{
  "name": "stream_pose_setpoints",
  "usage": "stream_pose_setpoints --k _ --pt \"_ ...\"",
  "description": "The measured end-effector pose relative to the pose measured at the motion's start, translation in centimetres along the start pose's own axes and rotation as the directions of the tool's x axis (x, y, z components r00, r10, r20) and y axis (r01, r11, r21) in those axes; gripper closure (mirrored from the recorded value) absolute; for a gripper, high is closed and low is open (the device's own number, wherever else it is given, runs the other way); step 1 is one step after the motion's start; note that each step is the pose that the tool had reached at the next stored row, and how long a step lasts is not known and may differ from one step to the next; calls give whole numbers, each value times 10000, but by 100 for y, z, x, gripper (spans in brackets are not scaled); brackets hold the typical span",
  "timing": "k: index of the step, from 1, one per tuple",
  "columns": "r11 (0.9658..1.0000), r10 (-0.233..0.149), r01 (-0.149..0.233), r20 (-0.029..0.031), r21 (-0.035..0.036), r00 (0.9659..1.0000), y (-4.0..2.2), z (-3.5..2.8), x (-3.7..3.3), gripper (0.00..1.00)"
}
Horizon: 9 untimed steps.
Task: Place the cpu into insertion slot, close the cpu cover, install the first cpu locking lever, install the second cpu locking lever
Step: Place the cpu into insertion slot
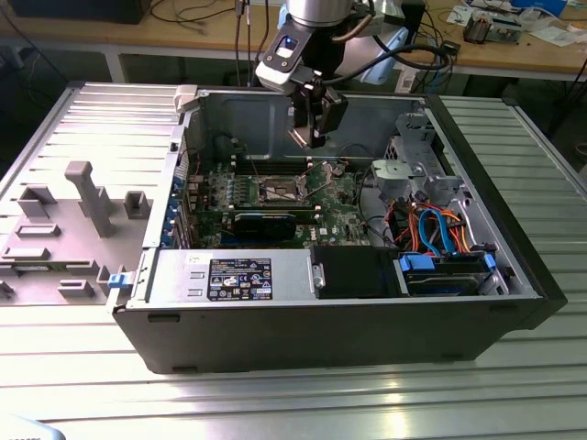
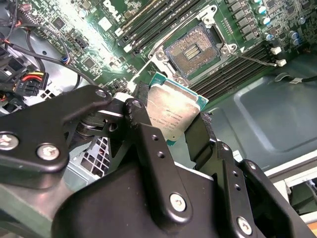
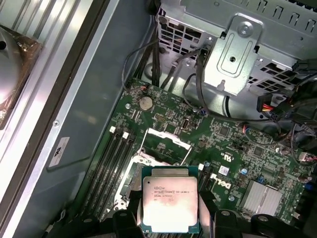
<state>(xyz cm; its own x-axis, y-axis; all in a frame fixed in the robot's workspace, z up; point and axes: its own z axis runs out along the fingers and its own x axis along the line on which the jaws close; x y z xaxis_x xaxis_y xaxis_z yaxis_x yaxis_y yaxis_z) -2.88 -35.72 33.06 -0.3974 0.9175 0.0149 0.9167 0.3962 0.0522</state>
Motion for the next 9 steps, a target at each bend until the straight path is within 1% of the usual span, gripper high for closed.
stream_pose_setpoints --k 4,9 --pt "9998 206 -206 11 -3 9998 0 0 0 46" --pt "9988 499 -499 26 -8 9988 0 0 0 46"
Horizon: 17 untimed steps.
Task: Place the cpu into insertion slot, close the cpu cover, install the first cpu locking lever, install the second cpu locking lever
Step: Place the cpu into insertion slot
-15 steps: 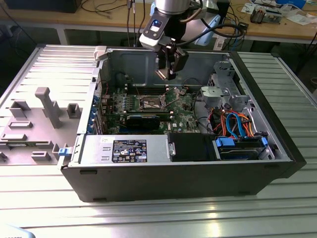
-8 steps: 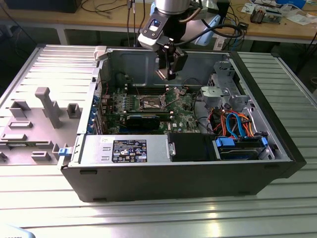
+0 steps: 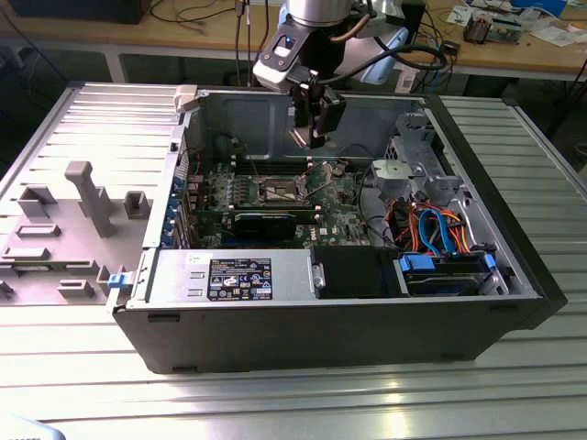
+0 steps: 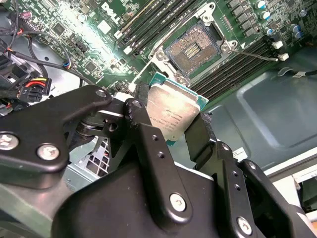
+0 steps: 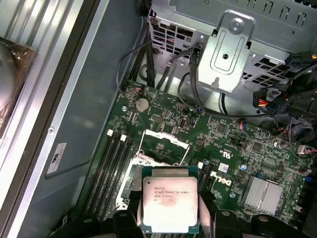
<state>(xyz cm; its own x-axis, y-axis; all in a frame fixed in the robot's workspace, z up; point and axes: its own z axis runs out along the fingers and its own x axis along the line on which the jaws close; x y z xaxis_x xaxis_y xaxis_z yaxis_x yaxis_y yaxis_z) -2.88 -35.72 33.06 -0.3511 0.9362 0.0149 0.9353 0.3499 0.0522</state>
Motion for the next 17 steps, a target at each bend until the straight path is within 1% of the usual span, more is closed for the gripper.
stream_pose_setpoints --k 9,15,17 --pt "9989 478 -478 24 -8 9989 0 0 0 46" --pt "9970 776 -776 40 -13 9970 0 0 0 46" --pt "9956 936 -936 48 -17 9956 0 0 0 46"
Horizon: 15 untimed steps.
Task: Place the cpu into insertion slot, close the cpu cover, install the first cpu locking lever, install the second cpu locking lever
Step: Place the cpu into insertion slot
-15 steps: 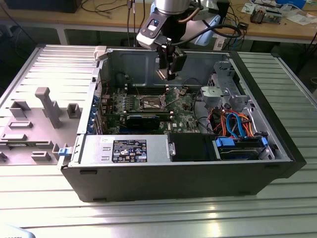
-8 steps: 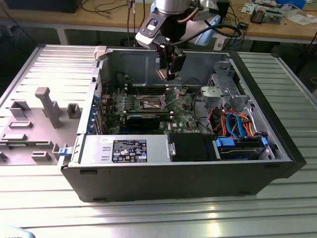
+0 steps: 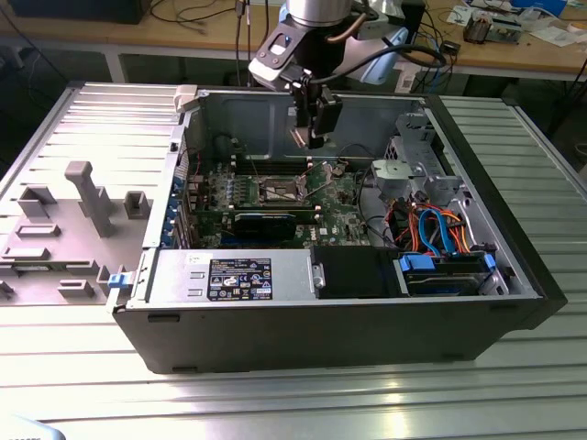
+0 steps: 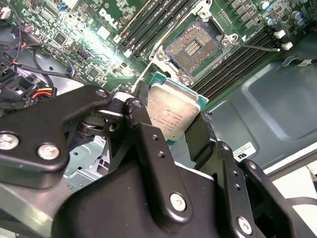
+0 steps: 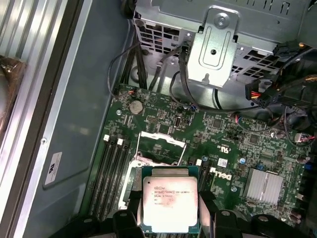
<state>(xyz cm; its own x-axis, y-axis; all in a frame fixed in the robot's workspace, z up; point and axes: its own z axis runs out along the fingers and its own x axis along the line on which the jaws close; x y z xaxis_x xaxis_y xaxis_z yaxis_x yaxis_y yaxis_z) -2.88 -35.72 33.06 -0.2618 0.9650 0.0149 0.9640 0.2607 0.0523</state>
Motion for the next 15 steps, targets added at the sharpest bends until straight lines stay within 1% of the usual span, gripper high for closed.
stream_pose_setpoints --k 3,8,9,10,12,13,15 --pt "9994 354 -354 18 -5 9994 0 0 0 46" --pt "9969 781 -781 43 -13 9969 0 1 0 46" --pt "9965 836 -836 58 -12 9965 0 2 0 46" --pt "9956 933 -933 99 2 9956 0 1 0 46" --pt "9940 1095 -1096 136 33 9939 -1 2 0 46" --pt "9926 1211 -1212 149 65 9925 -1 2 0 46" --pt "9905 1367 -1368 154 104 9905 0 2 0 46"
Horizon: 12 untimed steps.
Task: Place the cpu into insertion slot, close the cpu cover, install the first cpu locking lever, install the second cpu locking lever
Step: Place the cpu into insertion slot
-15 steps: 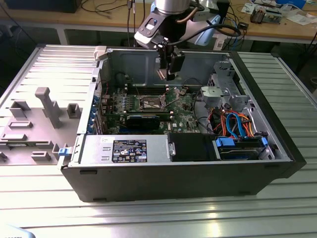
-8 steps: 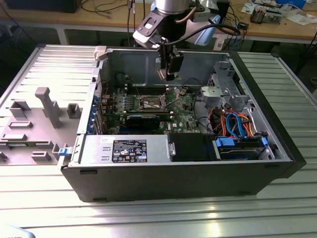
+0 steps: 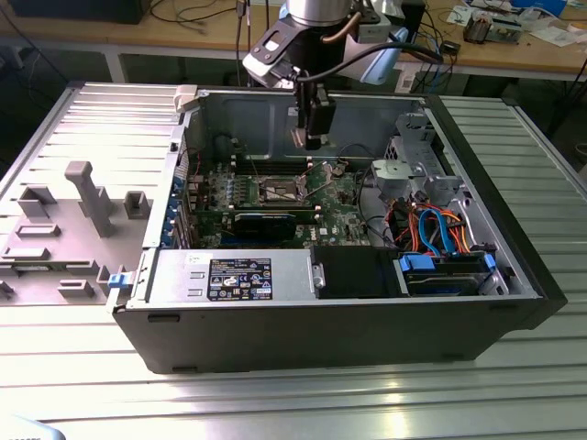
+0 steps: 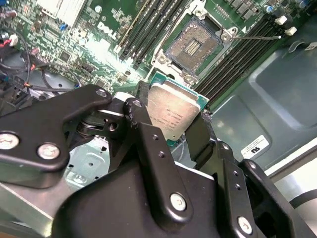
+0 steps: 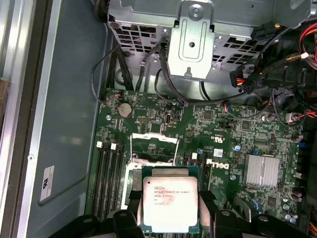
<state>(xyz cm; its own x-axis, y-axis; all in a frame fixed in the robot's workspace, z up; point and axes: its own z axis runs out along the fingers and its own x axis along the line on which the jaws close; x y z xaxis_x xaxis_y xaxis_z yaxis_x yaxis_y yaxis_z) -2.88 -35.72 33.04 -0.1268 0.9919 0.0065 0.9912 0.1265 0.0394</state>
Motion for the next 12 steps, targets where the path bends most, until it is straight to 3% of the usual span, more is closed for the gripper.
stream_pose_setpoints --k 5,12 --pt "9997 235 -235 4 49 9997 1 0 0 46" --pt "9981 616 -616 21 50 9981 2 0 -1 46"
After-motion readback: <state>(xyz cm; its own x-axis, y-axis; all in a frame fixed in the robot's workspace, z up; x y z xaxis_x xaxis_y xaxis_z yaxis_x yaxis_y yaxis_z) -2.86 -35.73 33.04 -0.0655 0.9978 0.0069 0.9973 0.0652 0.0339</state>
